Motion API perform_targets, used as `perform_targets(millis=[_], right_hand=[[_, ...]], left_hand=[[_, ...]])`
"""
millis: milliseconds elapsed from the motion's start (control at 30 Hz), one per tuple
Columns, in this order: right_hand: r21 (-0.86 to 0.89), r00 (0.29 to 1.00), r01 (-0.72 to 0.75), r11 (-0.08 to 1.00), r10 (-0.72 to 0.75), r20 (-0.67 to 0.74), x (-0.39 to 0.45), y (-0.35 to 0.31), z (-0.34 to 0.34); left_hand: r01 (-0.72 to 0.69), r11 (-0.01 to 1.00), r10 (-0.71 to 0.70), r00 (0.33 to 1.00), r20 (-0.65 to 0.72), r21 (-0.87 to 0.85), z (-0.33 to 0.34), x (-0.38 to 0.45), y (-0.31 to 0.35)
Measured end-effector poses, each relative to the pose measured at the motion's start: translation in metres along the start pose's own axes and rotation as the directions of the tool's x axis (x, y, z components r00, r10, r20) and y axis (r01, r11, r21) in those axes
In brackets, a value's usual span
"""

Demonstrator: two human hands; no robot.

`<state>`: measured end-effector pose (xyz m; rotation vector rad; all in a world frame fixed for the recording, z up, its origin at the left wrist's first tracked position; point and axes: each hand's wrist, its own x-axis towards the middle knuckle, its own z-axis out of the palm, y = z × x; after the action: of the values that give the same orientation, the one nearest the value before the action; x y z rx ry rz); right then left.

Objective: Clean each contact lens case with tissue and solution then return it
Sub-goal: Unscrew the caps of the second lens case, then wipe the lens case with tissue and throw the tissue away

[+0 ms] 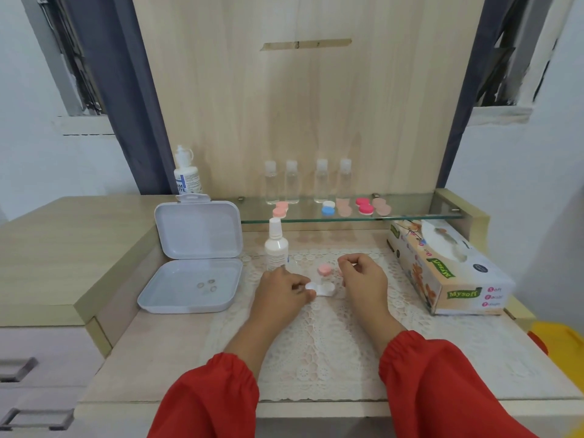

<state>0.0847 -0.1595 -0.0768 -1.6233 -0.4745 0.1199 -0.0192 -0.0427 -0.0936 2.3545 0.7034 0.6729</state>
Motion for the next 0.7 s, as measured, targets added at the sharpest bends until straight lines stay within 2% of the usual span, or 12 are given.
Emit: perform_targets(millis=[100,167,200,267,333,433,533,633,700], right_hand=[[-0.089,0.999,0.045,0.995,-0.044,0.012,-0.003,-0.001,0.0],[-0.224,0.99,0.141,0.964,-0.14,0.02,-0.005,-0.003,0.0],[-0.317,0.973,0.222,0.922,-0.229,0.017,-0.003,-0.005,-0.002],[-0.523,0.896,0.388,0.759,-0.445,0.019,0.006,-0.01,-0.009],[-0.681,0.844,0.405,0.61,-0.535,0.022,0.024,-0.02,-0.024],[-0.81,0.907,0.202,0.55,-0.418,-0.057,0.053,-0.035,-0.054],[-0.848,0.952,0.006,0.53,-0.263,-0.158,0.076,-0.042,-0.084],[-0.874,0.975,-0.048,0.484,-0.166,-0.146,0.094,-0.04,-0.102],[-0.863,0.984,-0.072,0.5,-0.104,-0.143,0.103,-0.036,-0.109]], left_hand=[[-0.006,1.0,0.007,1.0,-0.004,0.009,0.001,-0.001,-0.001],[-0.003,1.0,0.003,1.0,-0.008,0.017,0.001,-0.001,-0.002],[0.0,1.0,0.0,1.0,-0.012,0.008,0.001,-0.002,-0.003],[0.003,1.0,-0.003,1.0,-0.024,-0.022,0.001,-0.002,-0.004],[-0.003,0.999,0.002,1.0,-0.031,-0.038,0.0,-0.003,-0.004],[-0.007,0.999,0.005,0.999,-0.044,-0.044,0.001,-0.004,-0.003],[-0.003,0.999,0.001,0.999,-0.05,-0.047,0.001,-0.004,-0.002],[0.001,0.999,-0.003,0.999,-0.042,-0.044,0.001,-0.005,-0.001],[0.01,0.999,-0.012,0.999,-0.038,-0.05,0.001,-0.005,0.0]])
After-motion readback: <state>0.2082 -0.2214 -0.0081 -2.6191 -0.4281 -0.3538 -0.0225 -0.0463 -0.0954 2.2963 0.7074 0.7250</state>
